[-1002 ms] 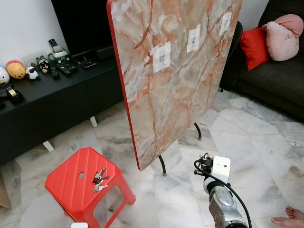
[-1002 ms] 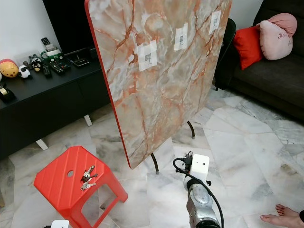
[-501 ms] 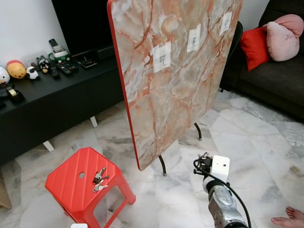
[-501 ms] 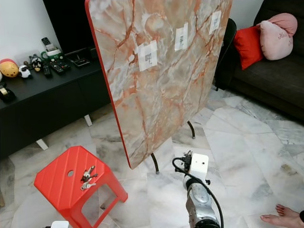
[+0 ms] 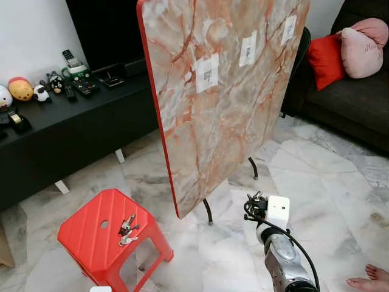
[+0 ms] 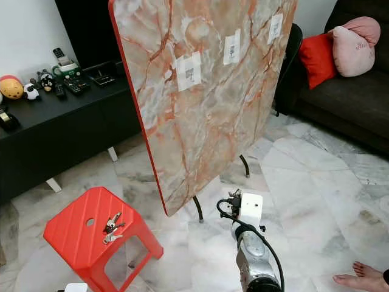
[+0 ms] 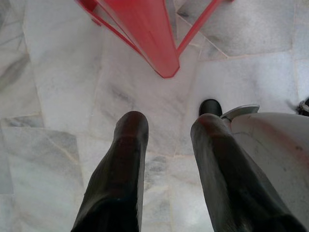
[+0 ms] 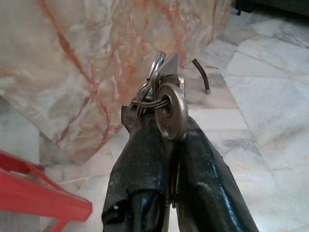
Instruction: Hang keys on a hook
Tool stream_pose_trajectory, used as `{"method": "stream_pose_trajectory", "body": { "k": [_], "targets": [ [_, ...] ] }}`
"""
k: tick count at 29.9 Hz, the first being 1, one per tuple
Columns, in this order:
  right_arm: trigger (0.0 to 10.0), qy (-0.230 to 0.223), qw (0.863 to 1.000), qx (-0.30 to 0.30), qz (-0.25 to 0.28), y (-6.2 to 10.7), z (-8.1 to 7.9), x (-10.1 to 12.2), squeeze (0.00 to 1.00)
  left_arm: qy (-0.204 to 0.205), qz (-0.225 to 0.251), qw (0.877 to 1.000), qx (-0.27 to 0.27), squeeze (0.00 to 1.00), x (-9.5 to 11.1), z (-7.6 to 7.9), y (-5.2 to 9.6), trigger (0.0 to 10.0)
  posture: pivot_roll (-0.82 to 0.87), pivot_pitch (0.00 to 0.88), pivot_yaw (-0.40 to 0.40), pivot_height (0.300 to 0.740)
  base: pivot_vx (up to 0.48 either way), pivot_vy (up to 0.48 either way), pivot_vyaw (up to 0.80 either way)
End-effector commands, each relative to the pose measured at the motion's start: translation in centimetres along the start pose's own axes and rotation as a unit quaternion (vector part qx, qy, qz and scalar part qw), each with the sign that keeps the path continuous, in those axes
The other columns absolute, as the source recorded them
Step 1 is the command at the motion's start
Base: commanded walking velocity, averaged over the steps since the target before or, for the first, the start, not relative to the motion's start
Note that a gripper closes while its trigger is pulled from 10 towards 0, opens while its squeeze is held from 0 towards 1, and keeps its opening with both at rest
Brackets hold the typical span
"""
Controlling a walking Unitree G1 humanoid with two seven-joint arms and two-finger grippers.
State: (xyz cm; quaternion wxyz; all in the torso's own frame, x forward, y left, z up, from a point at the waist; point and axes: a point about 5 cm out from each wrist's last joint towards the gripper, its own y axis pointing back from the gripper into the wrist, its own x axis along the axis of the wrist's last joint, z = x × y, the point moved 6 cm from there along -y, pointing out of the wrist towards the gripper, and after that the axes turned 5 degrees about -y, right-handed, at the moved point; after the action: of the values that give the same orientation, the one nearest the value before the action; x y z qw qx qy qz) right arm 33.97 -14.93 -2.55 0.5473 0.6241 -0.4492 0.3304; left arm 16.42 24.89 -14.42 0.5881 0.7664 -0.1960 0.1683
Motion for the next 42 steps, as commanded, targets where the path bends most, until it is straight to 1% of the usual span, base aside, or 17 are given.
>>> {"method": "stream_pose_trajectory", "body": {
  "k": [1,10,17,26,36,42],
  "targets": [
    [10.0,0.008,1.0,0.005,0.007,-0.1,-0.22,0.39,0.0,0.002,-0.005,1.0,0.001,0.0,-0.34,-0.39,0.04,10.0,0.06,0.0,-0.029,0.74,0.0,0.0,0.0],
    [10.0,0.008,1.0,0.011,0.007,-0.11,-0.5,0.35,0.0,0.002,-0.008,1.0,0.0,0.0,-0.65,-0.23,0.1,10.0,0.06,0.0,-0.029,0.74,0.0,0.0,0.0],
    [10.0,0.008,1.0,0.014,0.004,-0.09,-0.65,0.16,0.0,0.002,-0.01,1.0,-0.002,0.0,-0.75,-0.19,0.11,10.0,0.07,0.0,-0.031,0.74,0.0,0.0,0.53],
    [10.0,0.008,1.0,0.014,0.003,-0.13,-0.6,0.16,0.0,0.002,-0.01,1.0,-0.002,0.0,-0.66,-0.3,0.08,10.0,0.07,0.0,-0.031,0.74,0.0,0.0,0.0],
    [10.0,0.008,1.0,0.018,0.006,-0.22,-0.87,0.34,0.0,0.002,-0.013,1.0,-0.005,0.0,-0.85,0.1,0.12,10.0,0.06,0.0,-0.028,0.74,0.0,0.0,0.0],
    [10.0,0.003,1.0,0.017,0.007,-0.21,-0.95,0.4,0.0,0.002,-0.014,1.0,-0.005,0.0,-0.93,-0.07,0.12,10.0,0.07,0.0,-0.031,0.74,0.0,0.0,0.48]
  ]
}}
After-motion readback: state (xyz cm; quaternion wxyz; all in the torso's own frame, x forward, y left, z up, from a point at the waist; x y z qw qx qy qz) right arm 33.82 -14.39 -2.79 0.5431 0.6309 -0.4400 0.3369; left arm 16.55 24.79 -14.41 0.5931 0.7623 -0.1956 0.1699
